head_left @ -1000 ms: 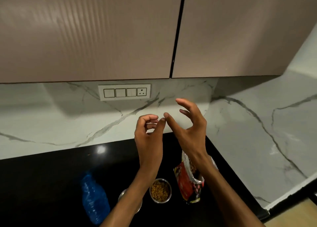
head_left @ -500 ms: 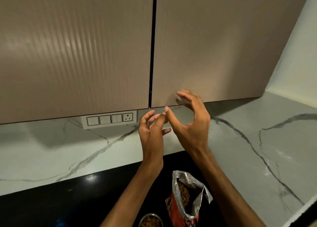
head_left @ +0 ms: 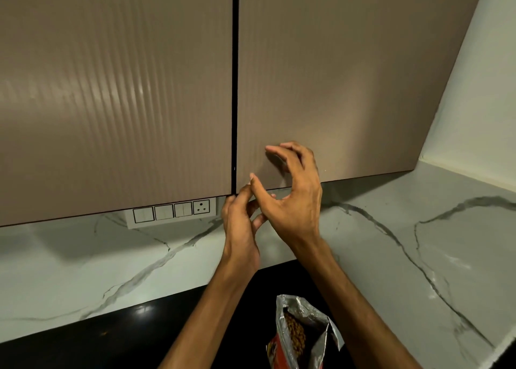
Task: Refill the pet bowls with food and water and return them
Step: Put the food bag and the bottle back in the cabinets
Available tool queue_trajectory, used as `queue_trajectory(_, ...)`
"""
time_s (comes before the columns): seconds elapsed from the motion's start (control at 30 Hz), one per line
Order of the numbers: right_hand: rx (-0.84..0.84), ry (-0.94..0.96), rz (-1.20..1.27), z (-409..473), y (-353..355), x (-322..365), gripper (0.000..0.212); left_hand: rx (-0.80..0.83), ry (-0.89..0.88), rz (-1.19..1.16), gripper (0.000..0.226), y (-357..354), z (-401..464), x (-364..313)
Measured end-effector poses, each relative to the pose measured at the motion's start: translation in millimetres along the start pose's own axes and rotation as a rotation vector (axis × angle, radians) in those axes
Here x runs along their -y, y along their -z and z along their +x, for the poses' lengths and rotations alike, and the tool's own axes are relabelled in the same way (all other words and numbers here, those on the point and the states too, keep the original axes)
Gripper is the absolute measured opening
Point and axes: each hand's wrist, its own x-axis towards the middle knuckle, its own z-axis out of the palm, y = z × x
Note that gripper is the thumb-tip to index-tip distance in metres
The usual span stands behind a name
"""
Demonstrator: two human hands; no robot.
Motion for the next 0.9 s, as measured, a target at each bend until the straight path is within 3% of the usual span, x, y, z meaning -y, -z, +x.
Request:
queue_trajectory(0.13, -0.008, -0.018, -0.013, -3, 5, 8, 0.053, 0.002, 0.001, 0.007, 0.056, 0, -9, -3)
queue_trajectory(0.53, -0.089, -0.062, -0.043, -29, 47, 54, 0.054, 0.127, 0.070, 0.055, 0.028, 0, -75, -8)
queue_trajectory(0.9, -0.135, -0.096, -0.084, -55, 97, 88, 0.056, 0.221, 0.099, 0.121, 0.040, -7, -131, 2)
